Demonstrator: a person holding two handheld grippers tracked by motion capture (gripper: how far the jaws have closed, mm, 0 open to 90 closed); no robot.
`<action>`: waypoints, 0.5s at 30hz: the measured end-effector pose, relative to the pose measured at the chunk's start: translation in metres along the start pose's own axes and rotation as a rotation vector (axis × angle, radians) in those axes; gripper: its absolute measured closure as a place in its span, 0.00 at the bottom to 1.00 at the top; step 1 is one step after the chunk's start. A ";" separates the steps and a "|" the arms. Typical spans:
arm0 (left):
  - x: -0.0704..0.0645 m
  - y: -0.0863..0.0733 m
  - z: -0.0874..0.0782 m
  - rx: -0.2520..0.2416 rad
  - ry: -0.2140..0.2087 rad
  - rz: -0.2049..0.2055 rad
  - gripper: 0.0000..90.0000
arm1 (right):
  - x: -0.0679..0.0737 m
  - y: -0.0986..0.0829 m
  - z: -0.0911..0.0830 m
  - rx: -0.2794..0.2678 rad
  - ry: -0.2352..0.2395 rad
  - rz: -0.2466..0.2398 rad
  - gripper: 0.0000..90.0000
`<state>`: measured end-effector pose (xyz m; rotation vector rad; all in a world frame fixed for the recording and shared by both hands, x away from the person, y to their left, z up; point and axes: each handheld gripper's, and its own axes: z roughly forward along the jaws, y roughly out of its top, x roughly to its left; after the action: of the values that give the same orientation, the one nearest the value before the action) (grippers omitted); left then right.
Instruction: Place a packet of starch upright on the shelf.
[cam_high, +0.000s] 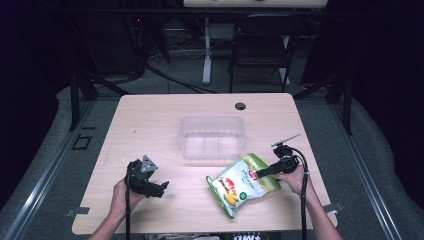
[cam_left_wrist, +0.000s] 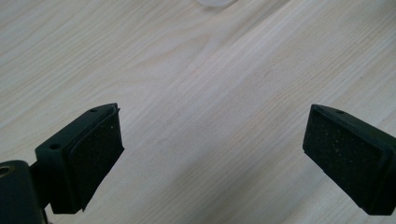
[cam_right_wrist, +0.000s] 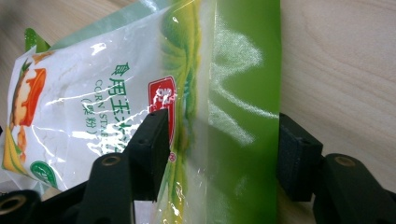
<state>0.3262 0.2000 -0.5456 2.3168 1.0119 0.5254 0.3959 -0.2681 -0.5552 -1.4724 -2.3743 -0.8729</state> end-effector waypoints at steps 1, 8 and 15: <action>0.000 0.000 0.000 0.000 0.000 0.000 0.05 | 0.000 0.000 0.000 -0.002 -0.002 0.002 0.51; 0.000 0.000 0.000 0.001 0.000 0.001 0.05 | 0.001 -0.001 -0.007 -0.039 -0.008 0.001 0.68; 0.000 0.000 0.000 -0.004 0.005 -0.001 0.05 | 0.010 -0.003 -0.014 -0.093 0.026 0.002 0.84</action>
<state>0.3263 0.2005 -0.5452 2.3129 1.0130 0.5320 0.3872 -0.2697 -0.5406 -1.4874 -2.3420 -1.0085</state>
